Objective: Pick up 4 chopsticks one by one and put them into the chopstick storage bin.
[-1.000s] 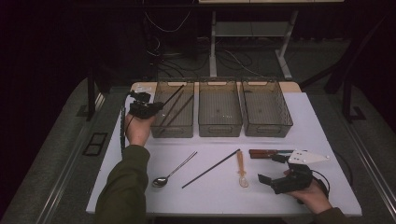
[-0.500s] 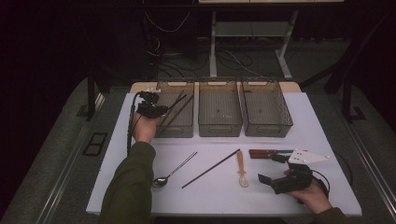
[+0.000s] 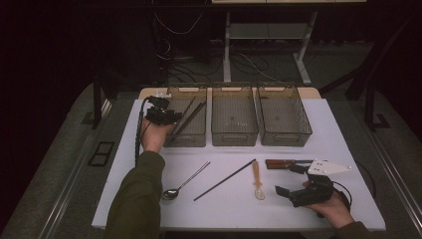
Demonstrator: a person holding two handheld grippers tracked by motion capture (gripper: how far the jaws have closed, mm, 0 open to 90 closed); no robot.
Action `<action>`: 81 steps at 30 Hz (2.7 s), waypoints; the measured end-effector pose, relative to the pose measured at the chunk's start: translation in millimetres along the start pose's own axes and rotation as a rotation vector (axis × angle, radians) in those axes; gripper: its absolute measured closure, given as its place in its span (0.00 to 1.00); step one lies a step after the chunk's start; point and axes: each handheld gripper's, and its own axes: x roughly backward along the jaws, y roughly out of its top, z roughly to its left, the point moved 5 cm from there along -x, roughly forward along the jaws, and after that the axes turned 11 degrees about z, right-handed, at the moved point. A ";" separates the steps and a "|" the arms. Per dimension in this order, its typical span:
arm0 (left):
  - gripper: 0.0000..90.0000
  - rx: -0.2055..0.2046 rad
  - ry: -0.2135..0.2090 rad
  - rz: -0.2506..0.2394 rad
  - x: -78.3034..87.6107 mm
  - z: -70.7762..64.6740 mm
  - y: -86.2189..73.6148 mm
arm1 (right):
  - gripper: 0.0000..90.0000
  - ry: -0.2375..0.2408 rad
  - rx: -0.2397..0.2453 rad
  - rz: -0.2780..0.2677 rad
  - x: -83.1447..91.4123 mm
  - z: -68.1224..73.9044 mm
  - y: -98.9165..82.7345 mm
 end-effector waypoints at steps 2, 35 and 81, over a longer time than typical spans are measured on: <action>0.62 -0.007 -0.025 -0.014 3.4 -1.2 -0.2 | 0.01 0.000 0.000 0.001 -0.1 0.2 0.0; 0.31 -0.268 -0.270 -0.127 57.4 -87.9 -54.5 | 0.01 -0.003 -0.003 0.004 -1.2 1.4 -0.3; 0.76 -0.445 -0.361 0.080 15.6 -180.6 -140.6 | 0.01 -0.029 -0.004 0.036 -3.2 -7.8 -2.5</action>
